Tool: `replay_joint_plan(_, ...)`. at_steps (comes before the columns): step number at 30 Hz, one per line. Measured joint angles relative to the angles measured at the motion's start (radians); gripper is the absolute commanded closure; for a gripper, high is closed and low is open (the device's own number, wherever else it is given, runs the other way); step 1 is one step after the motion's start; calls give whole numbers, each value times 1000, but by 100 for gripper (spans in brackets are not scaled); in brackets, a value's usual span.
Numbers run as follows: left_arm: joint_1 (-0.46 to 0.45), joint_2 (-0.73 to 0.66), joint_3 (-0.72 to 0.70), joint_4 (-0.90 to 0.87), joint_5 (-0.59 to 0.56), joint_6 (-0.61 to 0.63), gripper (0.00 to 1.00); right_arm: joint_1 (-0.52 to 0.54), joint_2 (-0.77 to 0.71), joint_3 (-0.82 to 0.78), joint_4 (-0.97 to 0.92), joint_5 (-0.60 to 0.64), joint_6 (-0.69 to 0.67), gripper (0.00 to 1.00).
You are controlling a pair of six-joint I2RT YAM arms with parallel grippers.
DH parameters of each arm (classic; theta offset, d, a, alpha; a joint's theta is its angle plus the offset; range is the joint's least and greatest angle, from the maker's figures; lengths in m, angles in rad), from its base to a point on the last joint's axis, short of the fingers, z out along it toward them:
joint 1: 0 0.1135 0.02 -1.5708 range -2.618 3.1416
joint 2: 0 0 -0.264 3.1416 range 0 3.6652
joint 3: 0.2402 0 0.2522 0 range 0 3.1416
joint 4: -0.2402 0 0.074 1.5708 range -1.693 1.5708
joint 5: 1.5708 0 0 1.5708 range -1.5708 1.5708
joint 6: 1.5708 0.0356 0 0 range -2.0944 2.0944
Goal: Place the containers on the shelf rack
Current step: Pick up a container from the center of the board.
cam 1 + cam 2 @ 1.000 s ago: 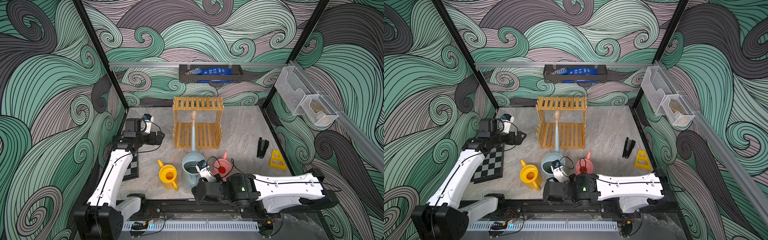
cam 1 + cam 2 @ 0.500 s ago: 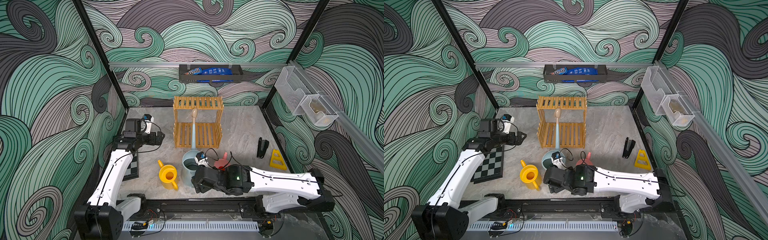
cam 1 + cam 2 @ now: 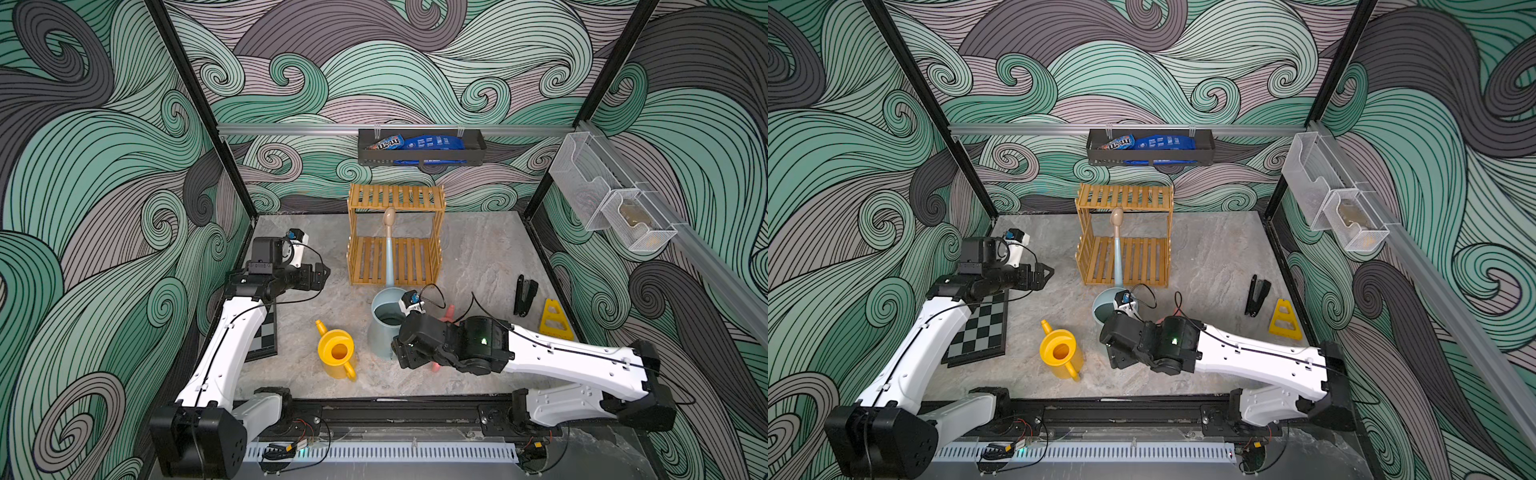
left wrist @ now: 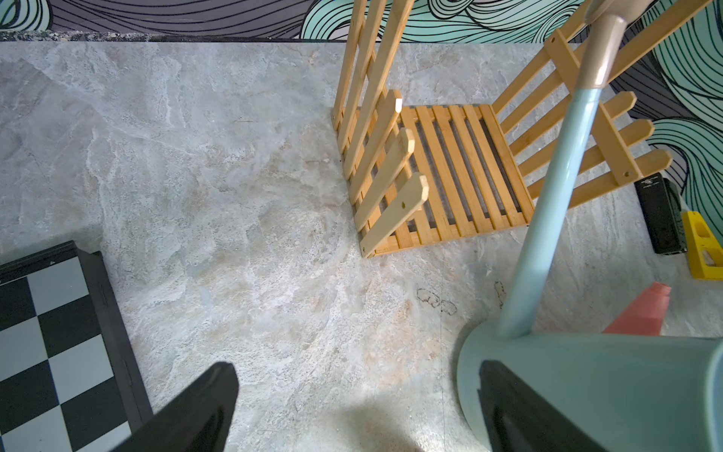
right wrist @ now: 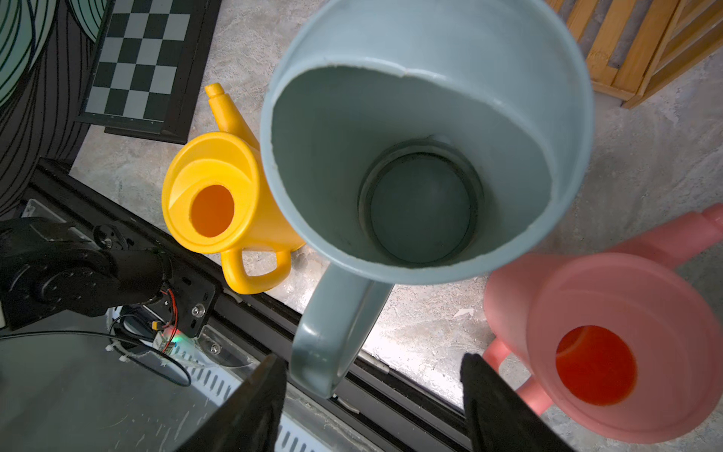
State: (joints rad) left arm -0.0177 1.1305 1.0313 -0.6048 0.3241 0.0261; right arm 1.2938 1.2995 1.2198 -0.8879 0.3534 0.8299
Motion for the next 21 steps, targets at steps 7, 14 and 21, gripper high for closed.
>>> replay_joint_plan(7,3,0,0,0,4,-1,1,15,63,48,-7,-15,-14,15)
replay_joint_plan(14,-4,0,0,-2,4,-1,1,-21,110,47,-42,25,5,32)
replay_joint_plan(21,-53,47,63,-23,1,8,1,-67,49,3,-35,58,12,58)
